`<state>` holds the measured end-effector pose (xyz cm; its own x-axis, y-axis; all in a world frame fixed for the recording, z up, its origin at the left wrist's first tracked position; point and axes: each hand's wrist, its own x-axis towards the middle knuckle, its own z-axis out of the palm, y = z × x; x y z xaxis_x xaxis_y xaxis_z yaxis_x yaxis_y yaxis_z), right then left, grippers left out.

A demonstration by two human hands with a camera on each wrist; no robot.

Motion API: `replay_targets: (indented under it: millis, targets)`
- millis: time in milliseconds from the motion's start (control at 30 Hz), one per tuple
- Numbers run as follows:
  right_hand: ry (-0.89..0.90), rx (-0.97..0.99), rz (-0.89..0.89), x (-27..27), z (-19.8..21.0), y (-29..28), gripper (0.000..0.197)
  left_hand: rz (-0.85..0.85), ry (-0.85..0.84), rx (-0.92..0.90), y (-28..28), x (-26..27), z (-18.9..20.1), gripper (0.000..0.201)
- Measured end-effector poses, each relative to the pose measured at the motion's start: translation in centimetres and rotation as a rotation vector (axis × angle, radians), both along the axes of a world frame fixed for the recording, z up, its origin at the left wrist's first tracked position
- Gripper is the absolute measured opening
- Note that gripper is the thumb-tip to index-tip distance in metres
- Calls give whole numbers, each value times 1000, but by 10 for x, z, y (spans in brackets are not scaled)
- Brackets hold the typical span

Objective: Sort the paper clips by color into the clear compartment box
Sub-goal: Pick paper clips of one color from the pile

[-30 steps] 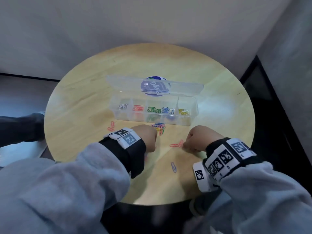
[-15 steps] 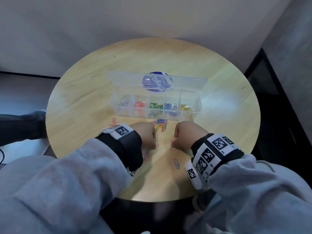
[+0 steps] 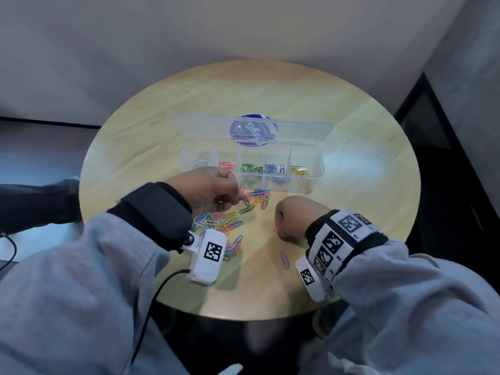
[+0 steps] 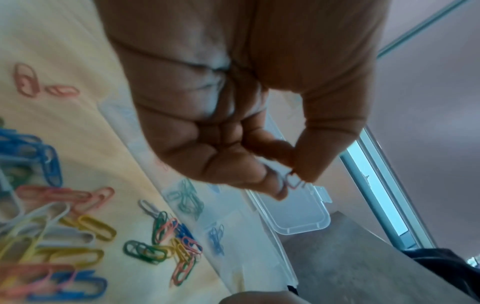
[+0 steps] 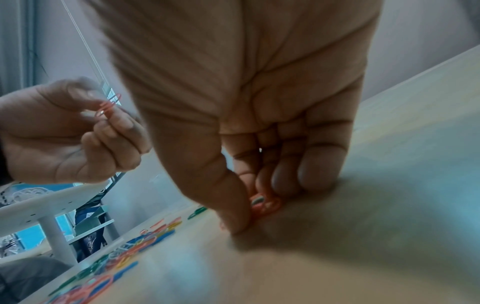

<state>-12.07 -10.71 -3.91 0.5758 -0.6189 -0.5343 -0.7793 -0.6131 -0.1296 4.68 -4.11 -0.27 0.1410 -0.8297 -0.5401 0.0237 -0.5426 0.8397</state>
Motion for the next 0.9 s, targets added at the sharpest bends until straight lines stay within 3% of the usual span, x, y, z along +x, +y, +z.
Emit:
replay_targets:
  millis: [167, 267, 367, 433, 500, 600, 733, 900]
  targets:
    - [6, 4, 32, 0, 0, 0, 24, 73, 33, 21, 1, -2, -2, 29]
    - [-57, 21, 38, -2, 0, 0, 3, 98, 59, 71, 1, -3, -4, 30]
    - [-100, 47, 34, -4, 0, 0, 7, 122, 126, 110, 1, -8, -3, 27]
    - [-140, 93, -8, -5, -2, -1, 12, 137, 80, 141, -2, -15, -3, 23]
    - [-172, 141, -64, -7, -5, -6, 17, 99, -77, 187, -8, -22, -5, 19]
    - [-257, 236, -166, -14, -4, -19, 23, -153, -479, 190, -16, -27, -10, 16]
    - [-559, 584, -448, -28, 6, -35, 23, -353, -946, 92, -25, -39, -9, 17]
    - [-730, 700, -606, -40, 6, -52, 28, -485, -1186, 116, -38, -52, -15, 24]
